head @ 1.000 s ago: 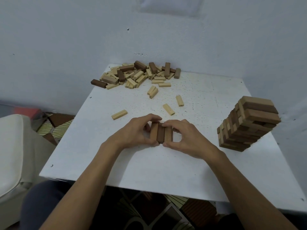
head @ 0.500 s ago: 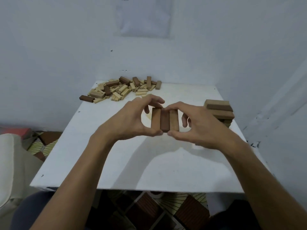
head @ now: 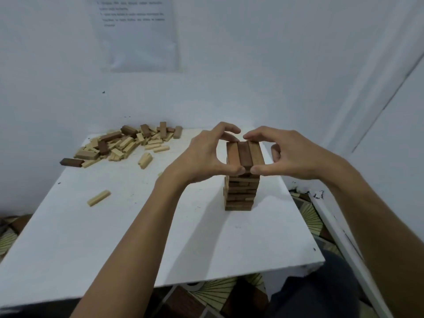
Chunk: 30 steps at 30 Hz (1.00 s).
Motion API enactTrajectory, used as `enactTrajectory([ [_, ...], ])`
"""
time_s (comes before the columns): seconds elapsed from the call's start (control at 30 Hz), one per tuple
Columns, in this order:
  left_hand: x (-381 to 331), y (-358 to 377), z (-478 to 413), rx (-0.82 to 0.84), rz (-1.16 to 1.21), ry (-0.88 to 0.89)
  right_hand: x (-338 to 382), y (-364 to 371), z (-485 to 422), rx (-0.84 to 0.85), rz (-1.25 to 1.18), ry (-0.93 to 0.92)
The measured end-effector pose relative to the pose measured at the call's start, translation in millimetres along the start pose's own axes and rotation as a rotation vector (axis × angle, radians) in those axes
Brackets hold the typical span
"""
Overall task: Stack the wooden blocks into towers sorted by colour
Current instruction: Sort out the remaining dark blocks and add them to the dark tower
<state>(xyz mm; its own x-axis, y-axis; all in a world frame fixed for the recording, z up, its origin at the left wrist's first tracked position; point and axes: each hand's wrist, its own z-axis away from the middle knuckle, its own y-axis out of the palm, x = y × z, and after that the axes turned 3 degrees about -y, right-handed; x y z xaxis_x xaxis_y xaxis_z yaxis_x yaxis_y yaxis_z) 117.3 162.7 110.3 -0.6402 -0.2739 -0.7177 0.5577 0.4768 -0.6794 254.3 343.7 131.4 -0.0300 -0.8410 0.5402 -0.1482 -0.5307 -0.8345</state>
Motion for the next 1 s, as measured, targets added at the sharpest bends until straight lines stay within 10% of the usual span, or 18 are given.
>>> enactTrajectory([
  [1.0, 19.2, 21.6, -19.8, 0.055, 0.001, -0.005, -20.4, 11.5, -5.6, -0.021, 0.043, 0.042],
])
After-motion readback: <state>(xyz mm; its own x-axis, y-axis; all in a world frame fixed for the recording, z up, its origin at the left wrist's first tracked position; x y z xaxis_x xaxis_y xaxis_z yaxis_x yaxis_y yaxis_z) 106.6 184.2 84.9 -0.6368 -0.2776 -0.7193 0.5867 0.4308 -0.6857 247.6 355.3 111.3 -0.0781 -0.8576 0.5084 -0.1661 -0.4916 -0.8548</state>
